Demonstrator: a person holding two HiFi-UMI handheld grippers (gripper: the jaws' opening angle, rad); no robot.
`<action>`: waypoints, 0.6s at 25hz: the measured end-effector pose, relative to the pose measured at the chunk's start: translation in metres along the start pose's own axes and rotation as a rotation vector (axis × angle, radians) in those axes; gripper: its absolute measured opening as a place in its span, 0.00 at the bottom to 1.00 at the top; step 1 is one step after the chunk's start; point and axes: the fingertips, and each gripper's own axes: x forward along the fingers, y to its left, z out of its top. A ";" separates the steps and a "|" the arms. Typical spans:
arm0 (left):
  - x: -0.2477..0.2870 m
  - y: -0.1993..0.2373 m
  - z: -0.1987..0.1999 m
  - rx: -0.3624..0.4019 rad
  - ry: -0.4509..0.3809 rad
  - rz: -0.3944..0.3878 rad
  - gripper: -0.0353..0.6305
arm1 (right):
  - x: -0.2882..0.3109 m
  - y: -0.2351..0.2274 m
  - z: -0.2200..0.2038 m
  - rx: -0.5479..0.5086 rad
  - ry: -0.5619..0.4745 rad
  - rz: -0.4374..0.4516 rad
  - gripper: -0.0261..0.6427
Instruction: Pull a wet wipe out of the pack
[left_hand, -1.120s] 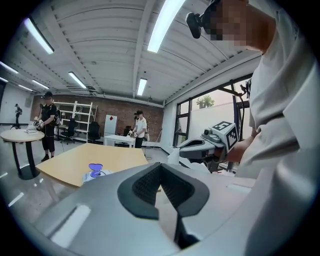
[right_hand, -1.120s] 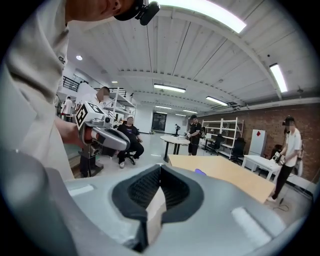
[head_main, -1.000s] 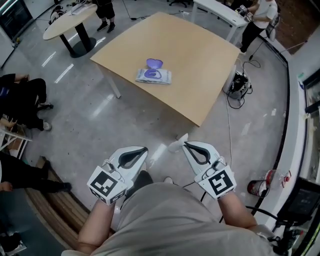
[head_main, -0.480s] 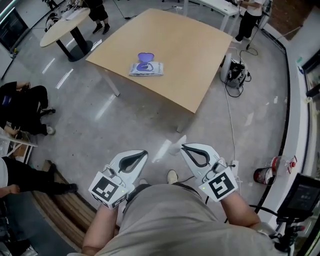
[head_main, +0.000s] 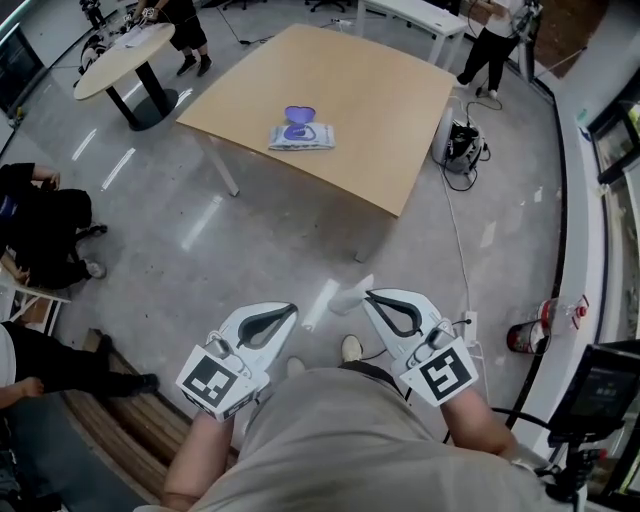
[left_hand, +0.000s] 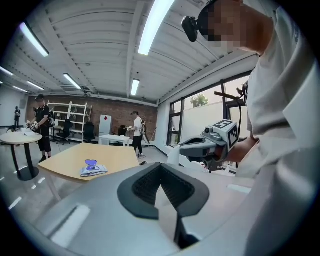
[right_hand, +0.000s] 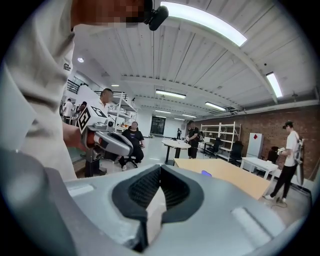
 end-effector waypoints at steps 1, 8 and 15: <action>-0.009 0.001 -0.004 -0.002 -0.002 -0.003 0.06 | 0.003 0.008 0.000 -0.002 0.005 -0.002 0.04; -0.104 0.008 -0.039 -0.007 -0.015 -0.023 0.06 | 0.031 0.107 0.013 -0.020 0.021 -0.022 0.04; -0.127 0.015 -0.049 -0.007 -0.044 -0.021 0.06 | 0.042 0.131 0.016 -0.041 0.026 -0.019 0.04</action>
